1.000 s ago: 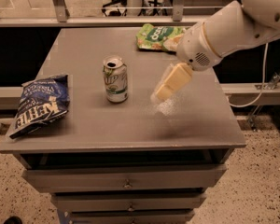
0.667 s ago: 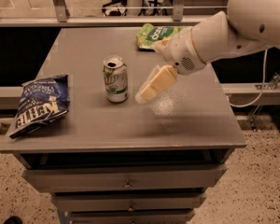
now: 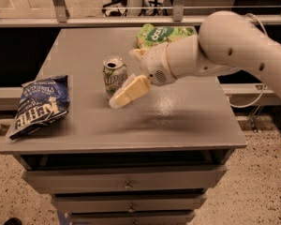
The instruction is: Move 7up can near green rice chip bag
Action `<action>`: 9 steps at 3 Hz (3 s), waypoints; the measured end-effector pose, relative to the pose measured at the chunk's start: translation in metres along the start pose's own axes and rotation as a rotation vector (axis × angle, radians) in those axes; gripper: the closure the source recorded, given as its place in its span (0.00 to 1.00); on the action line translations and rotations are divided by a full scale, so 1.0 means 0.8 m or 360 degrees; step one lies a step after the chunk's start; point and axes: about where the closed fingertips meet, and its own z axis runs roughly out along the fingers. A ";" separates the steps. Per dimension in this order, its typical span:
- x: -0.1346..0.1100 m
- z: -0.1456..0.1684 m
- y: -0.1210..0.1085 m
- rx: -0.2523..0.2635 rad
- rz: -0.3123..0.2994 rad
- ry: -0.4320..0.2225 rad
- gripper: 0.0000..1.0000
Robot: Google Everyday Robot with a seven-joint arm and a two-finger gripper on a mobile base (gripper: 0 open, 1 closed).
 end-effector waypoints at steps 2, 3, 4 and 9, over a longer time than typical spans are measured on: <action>-0.008 0.053 -0.003 -0.0023 0.0117 -0.0139 0.24; -0.010 0.057 -0.002 -0.0027 0.0121 -0.0144 0.47; -0.012 0.058 0.000 -0.0032 0.0118 -0.0144 0.70; -0.060 -0.053 -0.108 0.0297 -0.0062 -0.0333 1.00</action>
Offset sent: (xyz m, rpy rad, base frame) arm 0.0245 0.0506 -0.0204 0.1552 0.0881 -0.0433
